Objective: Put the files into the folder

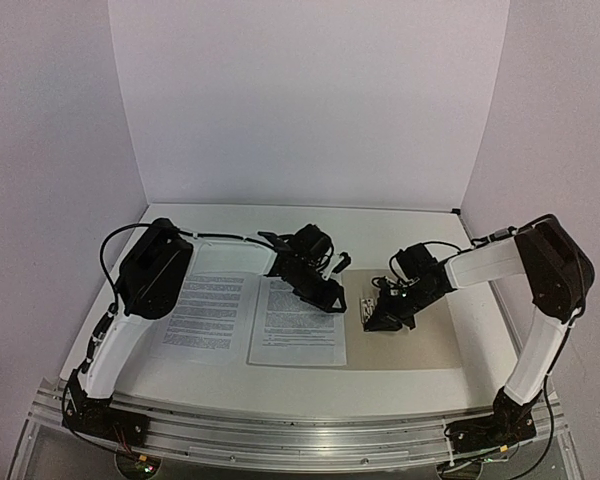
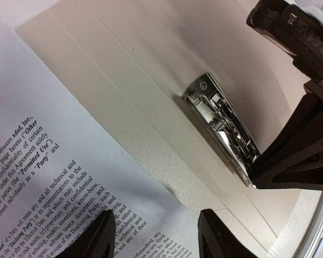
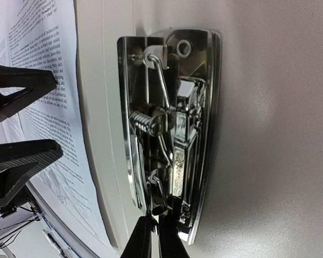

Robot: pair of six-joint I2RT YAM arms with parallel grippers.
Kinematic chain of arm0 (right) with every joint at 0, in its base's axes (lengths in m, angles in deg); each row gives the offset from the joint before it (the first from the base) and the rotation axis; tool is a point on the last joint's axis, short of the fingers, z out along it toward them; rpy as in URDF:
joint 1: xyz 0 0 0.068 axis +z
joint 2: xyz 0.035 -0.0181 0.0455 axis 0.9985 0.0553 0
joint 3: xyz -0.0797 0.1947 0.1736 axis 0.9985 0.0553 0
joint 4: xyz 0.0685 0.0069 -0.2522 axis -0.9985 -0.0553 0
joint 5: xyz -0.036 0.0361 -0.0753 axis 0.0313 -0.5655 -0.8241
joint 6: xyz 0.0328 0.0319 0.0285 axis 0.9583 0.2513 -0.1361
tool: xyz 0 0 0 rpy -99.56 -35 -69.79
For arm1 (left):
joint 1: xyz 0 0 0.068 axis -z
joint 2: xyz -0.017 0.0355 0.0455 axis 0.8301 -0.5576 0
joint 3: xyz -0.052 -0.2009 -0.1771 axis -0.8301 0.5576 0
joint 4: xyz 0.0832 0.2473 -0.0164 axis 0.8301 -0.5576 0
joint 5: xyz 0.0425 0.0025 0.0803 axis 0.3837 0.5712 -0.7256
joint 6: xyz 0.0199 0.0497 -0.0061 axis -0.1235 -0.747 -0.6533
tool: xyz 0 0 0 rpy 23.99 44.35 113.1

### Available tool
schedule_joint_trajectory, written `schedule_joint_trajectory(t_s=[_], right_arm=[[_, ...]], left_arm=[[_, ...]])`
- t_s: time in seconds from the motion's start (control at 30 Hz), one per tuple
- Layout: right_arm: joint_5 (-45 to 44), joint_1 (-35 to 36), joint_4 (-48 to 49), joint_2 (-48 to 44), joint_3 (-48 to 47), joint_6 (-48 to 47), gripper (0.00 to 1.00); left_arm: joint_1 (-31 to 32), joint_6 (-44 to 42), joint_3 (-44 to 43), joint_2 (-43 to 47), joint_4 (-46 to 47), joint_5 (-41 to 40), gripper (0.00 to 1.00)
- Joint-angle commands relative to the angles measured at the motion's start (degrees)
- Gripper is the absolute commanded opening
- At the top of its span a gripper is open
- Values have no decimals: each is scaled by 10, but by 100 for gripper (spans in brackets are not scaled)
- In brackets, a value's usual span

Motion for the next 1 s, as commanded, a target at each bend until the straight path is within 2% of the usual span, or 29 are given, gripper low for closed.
schedule_joint_trajectory(t_s=[0.0,0.17,0.43,0.67,0.97], right_arm=[[-129,-18,-82,61,59,24,5],[-161,-27,-84,40,79,63,4],[-173,-27,-84,51,92,69,3],[-209,-26,-99,20,85,101,5],[-148,-26,-82,36,97,118,13]], left_arm=[[0,3,52,1,-63,-38,53],[0,-3,80,2,-56,-43,53],[0,-14,74,-11,-60,-54,53],[1,-30,73,-12,-59,-67,53],[0,-40,74,-20,-54,-68,54]])
